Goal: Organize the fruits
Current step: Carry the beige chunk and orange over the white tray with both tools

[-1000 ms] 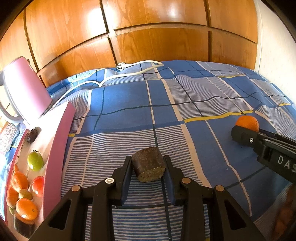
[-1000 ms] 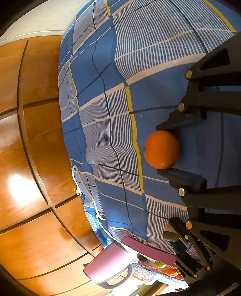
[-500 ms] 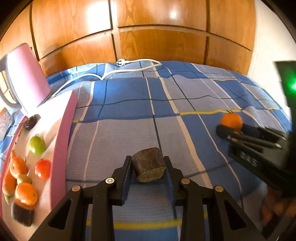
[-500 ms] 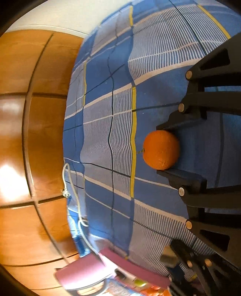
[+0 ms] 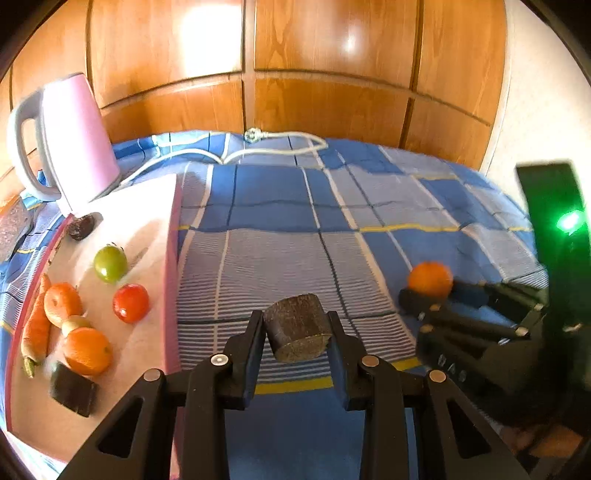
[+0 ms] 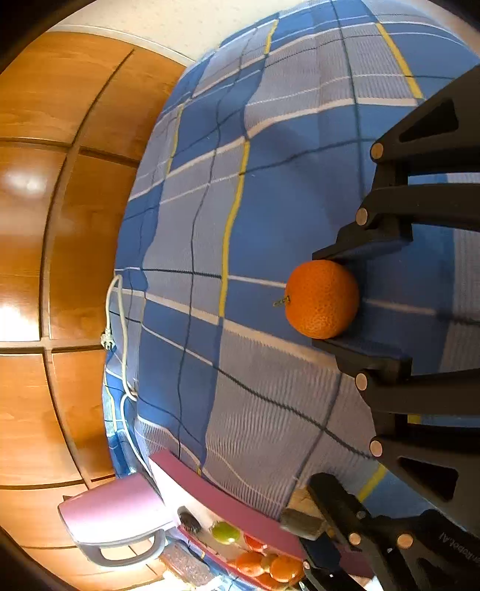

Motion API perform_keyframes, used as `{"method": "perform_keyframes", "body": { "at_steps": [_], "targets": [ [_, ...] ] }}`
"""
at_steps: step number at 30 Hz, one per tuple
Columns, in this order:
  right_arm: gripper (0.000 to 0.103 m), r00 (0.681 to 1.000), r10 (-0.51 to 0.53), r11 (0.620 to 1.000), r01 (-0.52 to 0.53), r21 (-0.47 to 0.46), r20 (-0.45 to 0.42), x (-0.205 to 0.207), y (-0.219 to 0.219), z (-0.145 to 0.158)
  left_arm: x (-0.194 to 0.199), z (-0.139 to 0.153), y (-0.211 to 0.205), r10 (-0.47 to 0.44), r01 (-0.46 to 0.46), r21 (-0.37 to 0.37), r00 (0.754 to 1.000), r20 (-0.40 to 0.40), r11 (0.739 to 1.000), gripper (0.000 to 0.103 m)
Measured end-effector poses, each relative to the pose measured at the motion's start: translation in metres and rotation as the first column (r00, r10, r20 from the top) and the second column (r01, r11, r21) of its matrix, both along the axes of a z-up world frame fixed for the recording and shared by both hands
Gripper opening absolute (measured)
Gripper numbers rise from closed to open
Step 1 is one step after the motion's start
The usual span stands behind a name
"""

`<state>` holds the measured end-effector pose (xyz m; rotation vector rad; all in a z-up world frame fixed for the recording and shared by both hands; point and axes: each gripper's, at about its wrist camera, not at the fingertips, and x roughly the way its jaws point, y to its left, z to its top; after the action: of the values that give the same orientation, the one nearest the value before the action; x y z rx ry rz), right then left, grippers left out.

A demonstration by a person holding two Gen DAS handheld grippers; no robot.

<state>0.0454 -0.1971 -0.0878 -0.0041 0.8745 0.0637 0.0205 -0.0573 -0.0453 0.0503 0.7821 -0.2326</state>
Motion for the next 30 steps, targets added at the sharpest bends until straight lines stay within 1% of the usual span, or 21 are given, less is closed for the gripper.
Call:
{"method": "perform_keyframes", "body": {
  "at_steps": [4, 8, 15, 21, 30],
  "targets": [
    [0.038, 1.0, 0.0, 1.0, 0.001, 0.02, -0.026, -0.007, 0.003, 0.002, -0.008, 0.011, 0.009, 0.015, -0.014, -0.027, 0.999, 0.031, 1.0, 0.032],
    [0.038, 0.999, 0.0, 0.999, 0.003, 0.052, -0.048, -0.013, 0.008, 0.003, -0.013, 0.017, 0.021, 0.044, -0.042, -0.043, 0.998, 0.042, 0.998, 0.032],
    [0.038, 0.996, 0.053, 0.991, -0.043, 0.127, -0.077, -0.015, 0.024, 0.007, -0.02, 0.033, 0.045, 0.106, -0.101, -0.072, 0.992, 0.068, 0.992, 0.032],
    [0.038, 0.995, 0.068, 0.987, -0.056, 0.148, -0.077, -0.017, 0.029, 0.013, -0.026, 0.05, 0.065, 0.155, -0.146, -0.086, 0.983, 0.101, 0.986, 0.032],
    [0.038, 0.994, 0.1, 0.985, -0.094, 0.142, -0.038, -0.025, 0.048, 0.038, -0.027, 0.073, 0.104, 0.253, -0.242, -0.1, 0.958, 0.132, 0.965, 0.032]
  ]
}}
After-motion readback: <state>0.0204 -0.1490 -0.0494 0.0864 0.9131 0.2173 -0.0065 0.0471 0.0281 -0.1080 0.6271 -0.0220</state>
